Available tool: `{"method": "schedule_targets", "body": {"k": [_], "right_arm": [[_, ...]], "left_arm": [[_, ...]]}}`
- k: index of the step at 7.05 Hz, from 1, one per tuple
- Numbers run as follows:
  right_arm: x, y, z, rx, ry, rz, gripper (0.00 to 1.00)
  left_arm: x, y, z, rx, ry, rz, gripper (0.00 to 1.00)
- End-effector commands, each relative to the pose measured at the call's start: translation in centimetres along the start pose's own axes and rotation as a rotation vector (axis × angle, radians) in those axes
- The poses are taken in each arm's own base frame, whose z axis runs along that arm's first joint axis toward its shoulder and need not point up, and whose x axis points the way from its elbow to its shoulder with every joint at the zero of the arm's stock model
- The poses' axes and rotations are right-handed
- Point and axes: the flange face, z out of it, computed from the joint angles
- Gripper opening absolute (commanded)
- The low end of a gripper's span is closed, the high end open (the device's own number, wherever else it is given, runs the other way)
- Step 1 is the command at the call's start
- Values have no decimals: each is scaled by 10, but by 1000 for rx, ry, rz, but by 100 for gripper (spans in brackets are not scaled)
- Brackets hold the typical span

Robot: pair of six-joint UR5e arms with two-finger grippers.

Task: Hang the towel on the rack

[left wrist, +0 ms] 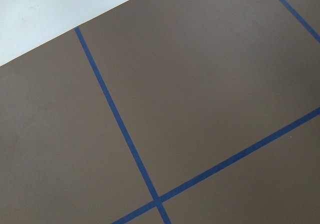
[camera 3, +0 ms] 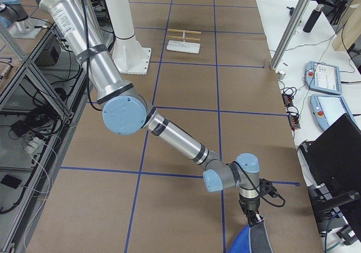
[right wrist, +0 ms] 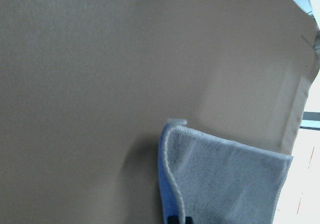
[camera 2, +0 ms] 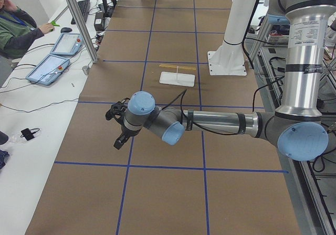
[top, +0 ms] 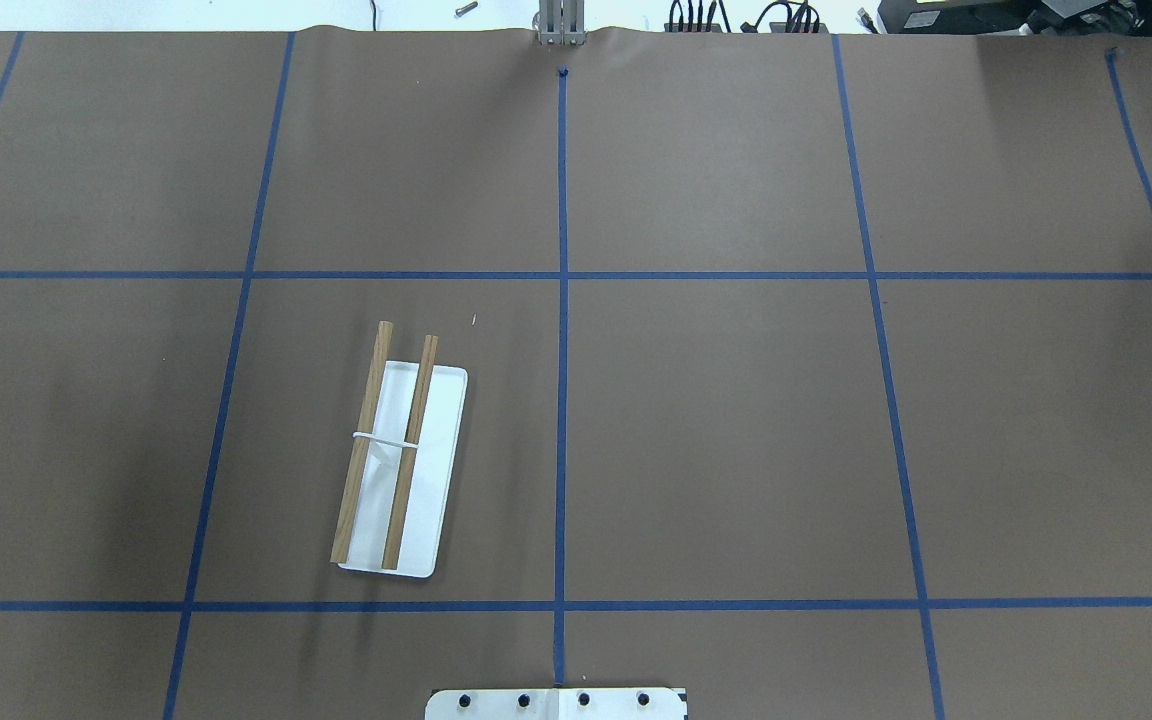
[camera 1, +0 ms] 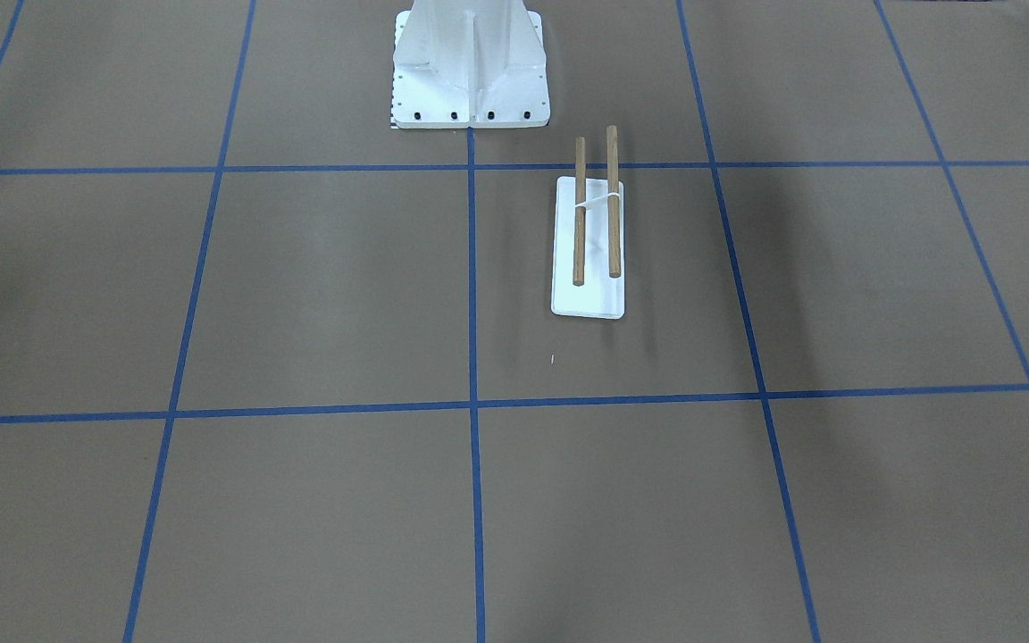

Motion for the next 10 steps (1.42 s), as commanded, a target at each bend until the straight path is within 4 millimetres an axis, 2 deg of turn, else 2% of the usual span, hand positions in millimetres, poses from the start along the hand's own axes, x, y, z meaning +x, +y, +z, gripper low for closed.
{"method": "schedule_targets", "body": {"k": [1, 2, 3, 5, 6, 7, 8, 9, 10], "right_arm": [[36, -20, -54, 121, -107, 35, 0], [44, -44, -94, 155, -153, 50, 0], [42, -68, -146, 162, -188, 68, 0], [9, -105, -280, 158, -259, 139, 0], [-29, -120, -343, 177, -319, 191, 0], [-85, -132, -394, 200, -366, 216, 0], [-141, -142, -431, 226, -405, 241, 0], [-191, -144, -470, 277, -443, 244, 0], [-230, -139, -508, 336, -471, 220, 0]], "left_arm": [[2, -3, -2, 7, 4, 15, 98], [6, -9, -8, 34, 2, 39, 98], [8, -10, -9, 41, 2, 48, 98], [13, -15, -15, 88, 2, 79, 98], [20, -25, -22, 107, 1, 97, 98], [31, -48, -29, 133, 9, 130, 98], [48, -69, -23, 134, 53, 125, 98], [72, -100, -28, 171, 92, -5, 98], [116, -131, -34, 194, 152, -117, 98]]}}
